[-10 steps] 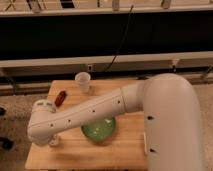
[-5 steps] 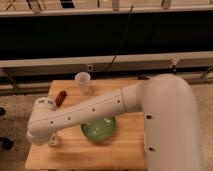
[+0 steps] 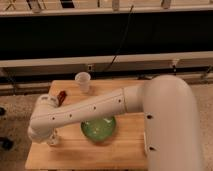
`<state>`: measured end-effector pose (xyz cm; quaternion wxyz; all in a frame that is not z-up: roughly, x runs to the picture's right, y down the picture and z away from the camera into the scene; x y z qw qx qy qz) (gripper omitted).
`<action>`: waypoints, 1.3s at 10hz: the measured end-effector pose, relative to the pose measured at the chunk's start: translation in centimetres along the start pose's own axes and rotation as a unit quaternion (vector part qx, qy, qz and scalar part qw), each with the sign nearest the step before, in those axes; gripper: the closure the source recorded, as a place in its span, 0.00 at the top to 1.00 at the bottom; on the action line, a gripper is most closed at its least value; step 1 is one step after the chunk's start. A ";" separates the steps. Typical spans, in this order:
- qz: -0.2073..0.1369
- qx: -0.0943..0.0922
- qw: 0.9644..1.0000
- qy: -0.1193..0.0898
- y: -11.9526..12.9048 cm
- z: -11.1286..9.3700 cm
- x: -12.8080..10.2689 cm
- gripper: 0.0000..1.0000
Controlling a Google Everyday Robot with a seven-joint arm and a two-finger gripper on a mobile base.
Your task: Knock the bottle over
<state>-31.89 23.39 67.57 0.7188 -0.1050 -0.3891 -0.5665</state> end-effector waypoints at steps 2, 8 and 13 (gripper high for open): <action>-0.016 0.002 1.000 -0.004 -0.6 0.1 0.0 0.01; -0.060 0.006 0.998 -0.009 -2.1 -0.1 0.4 0.01; -0.080 0.011 0.997 -0.006 -2.6 -0.7 1.2 0.01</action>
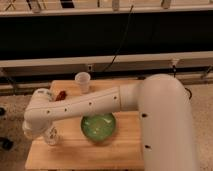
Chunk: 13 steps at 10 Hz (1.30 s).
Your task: Knock the bottle over
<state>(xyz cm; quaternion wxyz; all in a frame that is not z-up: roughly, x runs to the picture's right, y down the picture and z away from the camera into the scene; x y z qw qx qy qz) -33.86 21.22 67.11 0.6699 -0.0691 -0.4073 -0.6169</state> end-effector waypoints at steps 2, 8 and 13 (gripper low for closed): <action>-0.008 0.001 1.000 0.000 -0.1 -0.4 0.3 0.01; -0.029 0.003 1.000 0.001 -0.2 -1.5 1.2 0.01; -0.049 -0.001 0.999 -0.003 -0.3 -2.2 1.5 0.01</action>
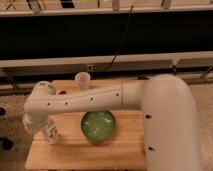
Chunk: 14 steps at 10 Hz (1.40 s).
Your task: Knock the bottle over
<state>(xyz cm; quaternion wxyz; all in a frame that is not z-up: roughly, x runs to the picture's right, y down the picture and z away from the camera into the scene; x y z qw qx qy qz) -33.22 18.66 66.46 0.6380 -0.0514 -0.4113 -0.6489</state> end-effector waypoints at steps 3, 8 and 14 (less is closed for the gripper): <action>-0.016 -0.004 1.000 -0.003 0.0 -0.4 0.2 0.01; -0.049 -0.009 0.999 -0.015 -0.7 -0.7 0.0 0.01; -0.054 -0.001 0.999 -0.006 -0.1 -1.6 0.8 0.01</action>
